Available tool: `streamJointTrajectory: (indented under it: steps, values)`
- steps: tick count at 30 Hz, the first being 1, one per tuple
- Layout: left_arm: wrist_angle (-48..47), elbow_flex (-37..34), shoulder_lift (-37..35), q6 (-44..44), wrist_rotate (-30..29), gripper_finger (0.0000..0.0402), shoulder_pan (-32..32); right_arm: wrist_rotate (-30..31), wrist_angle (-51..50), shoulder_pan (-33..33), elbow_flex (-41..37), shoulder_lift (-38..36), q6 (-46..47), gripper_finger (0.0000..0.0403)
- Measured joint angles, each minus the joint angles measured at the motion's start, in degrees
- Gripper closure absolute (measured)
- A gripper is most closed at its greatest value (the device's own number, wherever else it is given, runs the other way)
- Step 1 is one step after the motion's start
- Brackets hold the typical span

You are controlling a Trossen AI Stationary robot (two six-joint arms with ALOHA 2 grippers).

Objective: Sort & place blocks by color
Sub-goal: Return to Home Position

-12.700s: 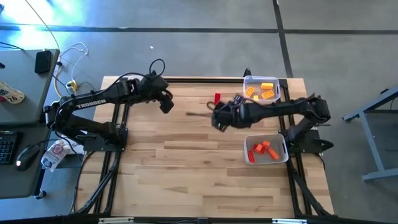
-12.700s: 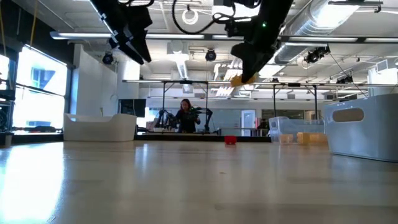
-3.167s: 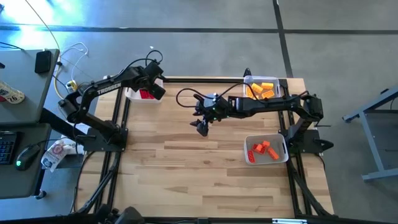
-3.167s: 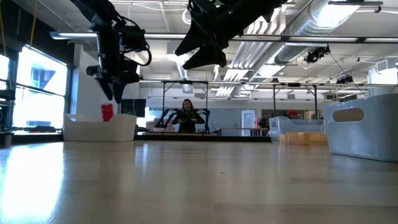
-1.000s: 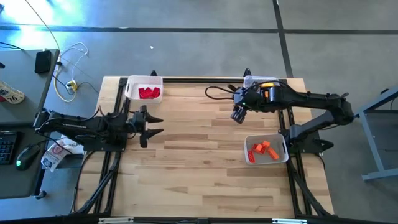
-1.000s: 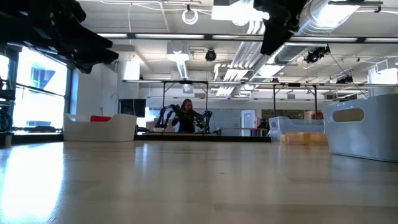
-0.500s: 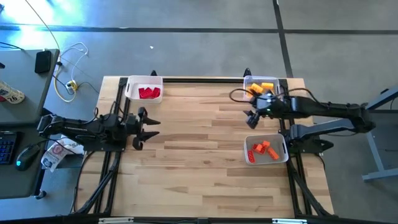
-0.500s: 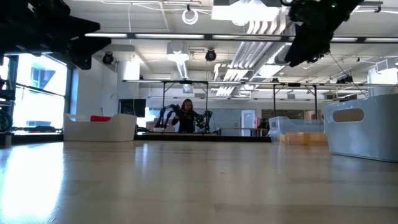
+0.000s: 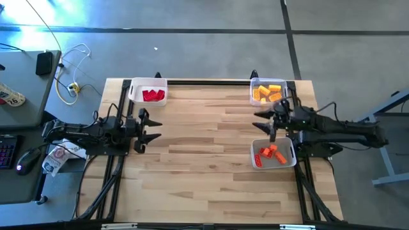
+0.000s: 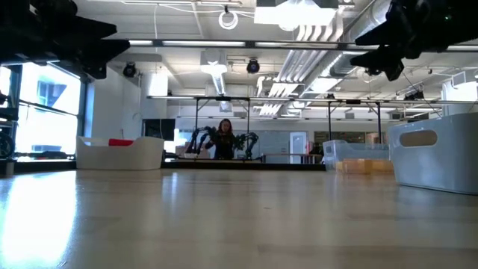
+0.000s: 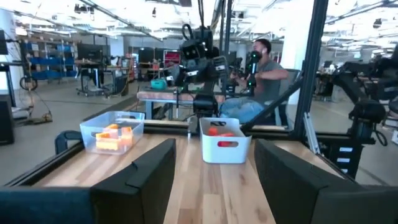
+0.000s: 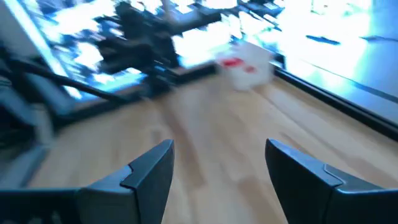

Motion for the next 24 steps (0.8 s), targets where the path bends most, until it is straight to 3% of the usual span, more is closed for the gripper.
streamJointTrajectory:
  steps: [7, 17, 24]
  values:
    - [-2.5, 0.0, 0.0, 2.6, 0.2, 0.0197, 0.0, -5.8, 10.8, 0.0, -10.0, -6.0, -1.0, 0.0164]
    - [-2.1, 0.0, 0.0, 9.9, 0.2, 0.0197, 0.0, -5.4, 16.6, 0.0, -18.5, -8.4, -1.1, 0.0164]
    - [-2.2, 0.0, 0.0, 12.9, 0.2, 0.0197, 0.0, -1.5, 17.2, 0.0, -21.0, -8.4, -0.6, 0.0164]
